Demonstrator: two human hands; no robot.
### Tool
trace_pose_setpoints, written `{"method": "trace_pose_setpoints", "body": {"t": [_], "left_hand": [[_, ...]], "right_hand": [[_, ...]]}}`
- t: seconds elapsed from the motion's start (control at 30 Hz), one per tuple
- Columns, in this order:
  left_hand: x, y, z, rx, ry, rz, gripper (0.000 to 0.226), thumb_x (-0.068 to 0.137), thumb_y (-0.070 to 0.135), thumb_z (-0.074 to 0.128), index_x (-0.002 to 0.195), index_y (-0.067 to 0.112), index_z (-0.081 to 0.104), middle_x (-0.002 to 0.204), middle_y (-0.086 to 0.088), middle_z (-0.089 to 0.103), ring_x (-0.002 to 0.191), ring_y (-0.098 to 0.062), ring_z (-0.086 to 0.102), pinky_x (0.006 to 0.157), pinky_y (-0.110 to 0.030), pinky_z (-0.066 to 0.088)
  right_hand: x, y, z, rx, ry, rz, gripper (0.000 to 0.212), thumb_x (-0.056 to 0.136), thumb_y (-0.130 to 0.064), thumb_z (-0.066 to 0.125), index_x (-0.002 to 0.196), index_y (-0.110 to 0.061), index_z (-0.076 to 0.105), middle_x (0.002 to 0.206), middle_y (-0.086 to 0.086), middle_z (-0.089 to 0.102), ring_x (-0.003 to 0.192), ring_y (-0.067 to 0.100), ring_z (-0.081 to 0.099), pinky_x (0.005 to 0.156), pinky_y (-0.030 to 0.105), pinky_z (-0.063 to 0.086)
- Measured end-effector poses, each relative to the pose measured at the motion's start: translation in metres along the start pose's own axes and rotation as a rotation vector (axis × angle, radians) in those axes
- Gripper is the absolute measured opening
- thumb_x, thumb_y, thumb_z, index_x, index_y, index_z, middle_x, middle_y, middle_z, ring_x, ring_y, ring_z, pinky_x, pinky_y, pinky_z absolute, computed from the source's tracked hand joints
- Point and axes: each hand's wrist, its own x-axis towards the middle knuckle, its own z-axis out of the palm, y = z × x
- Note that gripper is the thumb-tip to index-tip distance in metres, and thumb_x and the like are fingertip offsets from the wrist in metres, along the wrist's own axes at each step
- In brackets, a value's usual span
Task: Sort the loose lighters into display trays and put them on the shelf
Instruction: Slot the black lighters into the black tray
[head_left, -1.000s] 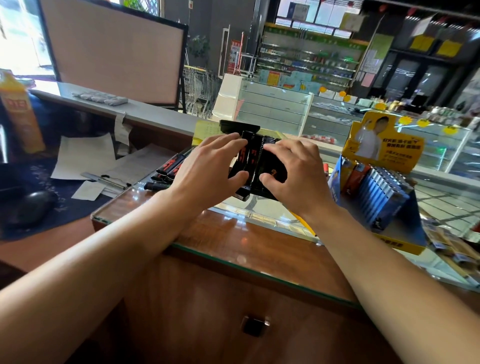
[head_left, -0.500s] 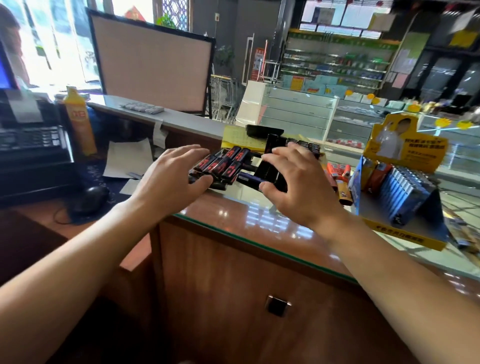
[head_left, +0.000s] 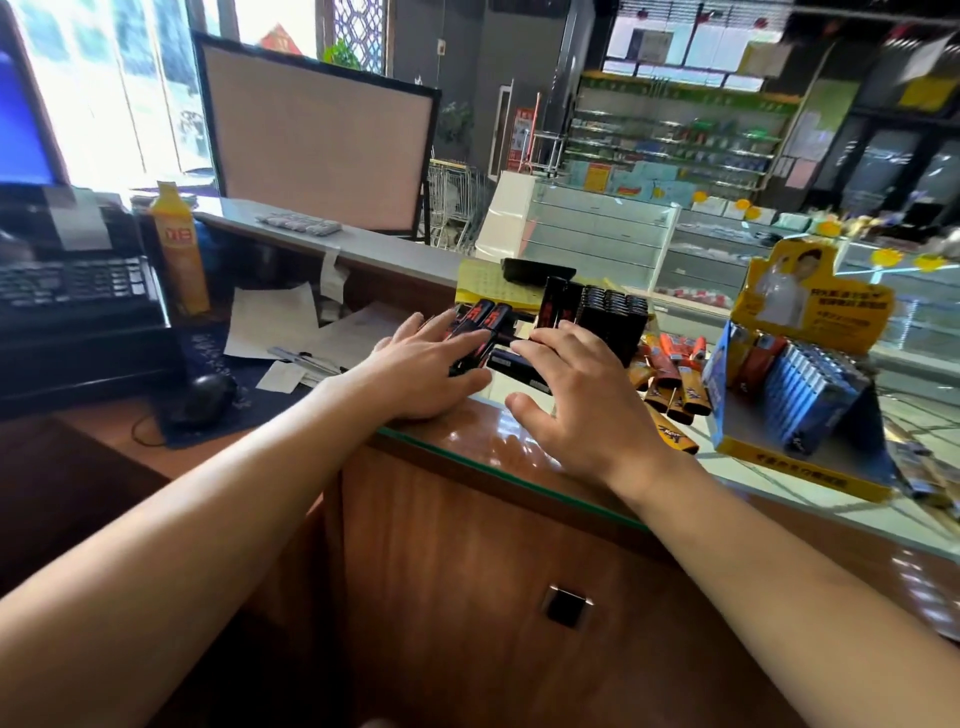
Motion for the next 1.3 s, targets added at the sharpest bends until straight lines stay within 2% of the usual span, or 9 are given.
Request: {"method": "trace_pose_setpoints", "body": {"t": [0.17, 0.37, 0.57, 0.83, 0.97, 1.07, 1.13, 1.2, 1.3], "left_hand": [[-0.007, 0.004, -0.004, 0.029, -0.092, 0.082, 0.054, 0.102, 0.055, 0.027, 0.154, 0.043, 0.017, 0.166, -0.006, 0.006, 0.152, -0.022, -0.006, 0.123, -0.039, -0.004], [-0.043, 0.004, -0.002, 0.010, -0.054, 0.135, 0.054, 0.103, 0.052, 0.030, 0.154, 0.041, 0.018, 0.166, -0.004, 0.007, 0.152, -0.020, -0.006, 0.121, -0.033, -0.006], [-0.069, 0.015, 0.004, 0.005, 0.016, 0.178, 0.057, 0.099, 0.056, 0.033, 0.152, 0.044, 0.020, 0.165, 0.004, 0.010, 0.152, -0.017, 0.006, 0.122, -0.044, 0.016], [-0.074, 0.032, 0.010, -0.139, 0.180, 0.309, 0.047, 0.092, 0.055, 0.029, 0.127, 0.035, 0.054, 0.135, 0.011, 0.050, 0.125, -0.013, 0.046, 0.103, -0.043, 0.042], [-0.058, 0.031, 0.008, -0.278, 0.241, 0.269, 0.018, 0.093, 0.027, 0.052, 0.107, 0.028, 0.065, 0.114, 0.010, 0.061, 0.106, -0.015, 0.058, 0.095, -0.041, 0.048], [-0.055, 0.031, 0.005, -0.334, 0.257, 0.212, 0.043, 0.090, 0.005, 0.056, 0.125, 0.028, 0.062, 0.124, 0.006, 0.065, 0.116, -0.015, 0.057, 0.097, -0.020, 0.037], [-0.054, 0.033, 0.002, -0.353, 0.261, 0.163, 0.057, 0.086, 0.001, 0.054, 0.136, 0.029, 0.055, 0.131, 0.003, 0.062, 0.121, -0.016, 0.054, 0.096, -0.020, 0.035], [-0.049, 0.036, 0.000, -0.319, 0.275, 0.126, 0.057, 0.086, 0.011, 0.056, 0.140, 0.027, 0.050, 0.139, 0.000, 0.056, 0.128, -0.020, 0.049, 0.103, -0.028, 0.038], [-0.043, 0.041, 0.001, -0.182, 0.141, 0.077, 0.074, 0.084, 0.053, 0.057, 0.150, 0.026, 0.037, 0.154, -0.002, 0.038, 0.140, -0.025, 0.034, 0.112, -0.047, 0.035]], "right_hand": [[-0.005, 0.004, -0.002, -0.003, 0.003, 0.011, 0.070, 0.083, -0.058, 0.033, 0.140, -0.020, 0.052, 0.145, 0.004, 0.049, 0.141, 0.026, 0.032, 0.116, 0.041, 0.024], [-0.016, 0.001, -0.005, 0.021, 0.017, 0.001, 0.059, 0.087, -0.049, 0.047, 0.138, -0.020, 0.054, 0.143, 0.004, 0.051, 0.140, 0.025, 0.033, 0.115, 0.038, 0.023], [-0.024, 0.002, -0.006, 0.034, 0.014, 0.001, 0.059, 0.087, -0.049, 0.048, 0.137, -0.019, 0.054, 0.142, 0.004, 0.051, 0.140, 0.026, 0.033, 0.115, 0.039, 0.024], [-0.029, 0.006, -0.011, 0.041, 0.032, 0.025, 0.057, 0.088, -0.048, 0.048, 0.137, -0.019, 0.054, 0.142, 0.003, 0.050, 0.139, 0.024, 0.033, 0.115, 0.036, 0.023], [-0.032, 0.007, -0.012, 0.070, 0.023, 0.054, 0.058, 0.088, -0.047, 0.048, 0.138, -0.019, 0.053, 0.142, 0.003, 0.049, 0.139, 0.024, 0.032, 0.115, 0.035, 0.021], [-0.031, 0.006, -0.013, 0.078, 0.020, 0.065, 0.057, 0.089, -0.047, 0.049, 0.139, -0.019, 0.052, 0.144, 0.002, 0.048, 0.140, 0.022, 0.030, 0.115, 0.034, 0.019], [-0.031, 0.005, -0.013, 0.072, 0.022, 0.066, 0.055, 0.091, -0.045, 0.052, 0.140, -0.019, 0.050, 0.145, 0.001, 0.047, 0.140, 0.021, 0.028, 0.115, 0.031, 0.017], [-0.030, 0.004, -0.013, 0.074, 0.024, 0.067, 0.052, 0.094, -0.042, 0.056, 0.141, -0.020, 0.049, 0.146, 0.000, 0.045, 0.141, 0.019, 0.027, 0.113, 0.028, 0.015], [-0.031, 0.004, -0.013, 0.087, 0.025, 0.064, 0.055, 0.091, -0.046, 0.051, 0.139, -0.019, 0.052, 0.144, 0.002, 0.048, 0.138, 0.020, 0.031, 0.112, 0.028, 0.018]]}}
